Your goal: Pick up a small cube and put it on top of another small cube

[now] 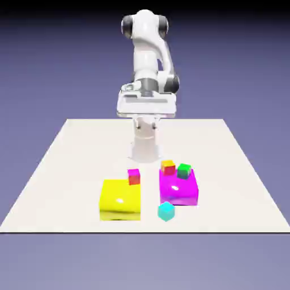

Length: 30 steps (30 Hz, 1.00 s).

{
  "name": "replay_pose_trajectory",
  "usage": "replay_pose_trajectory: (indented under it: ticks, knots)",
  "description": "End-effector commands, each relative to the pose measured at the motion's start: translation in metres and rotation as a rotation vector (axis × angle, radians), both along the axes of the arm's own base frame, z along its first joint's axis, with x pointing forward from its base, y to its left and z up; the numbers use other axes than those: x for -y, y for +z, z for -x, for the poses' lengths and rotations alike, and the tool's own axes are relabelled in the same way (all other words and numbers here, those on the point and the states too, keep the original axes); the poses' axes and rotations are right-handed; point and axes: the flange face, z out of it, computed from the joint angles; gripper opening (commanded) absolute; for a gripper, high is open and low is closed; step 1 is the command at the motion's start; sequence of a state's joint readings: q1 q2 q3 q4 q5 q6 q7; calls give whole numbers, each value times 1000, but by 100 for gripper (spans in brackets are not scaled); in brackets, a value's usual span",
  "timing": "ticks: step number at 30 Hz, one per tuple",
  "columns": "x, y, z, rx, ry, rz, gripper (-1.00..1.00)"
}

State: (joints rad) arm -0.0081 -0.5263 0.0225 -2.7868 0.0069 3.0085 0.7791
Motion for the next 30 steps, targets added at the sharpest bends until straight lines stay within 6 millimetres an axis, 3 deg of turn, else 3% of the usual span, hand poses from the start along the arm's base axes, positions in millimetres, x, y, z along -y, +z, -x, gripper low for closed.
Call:
replay_pose_trajectory:
  ticks: [1, 9, 16, 24, 26, 30]
  knots:
    - [-1, -9, -7, -41, -27, -17, 0]
    - [-6, -89, -58, -365, -264, -161, 0]
    - [-16, -169, -86, -651, -487, -295, 0]
    - [-36, -255, -100, -987, -746, -451, 0]
    - [-40, -264, -100, -1029, -777, -469, 0]
    - [-51, -325, -90, -1029, -777, -470, 0]
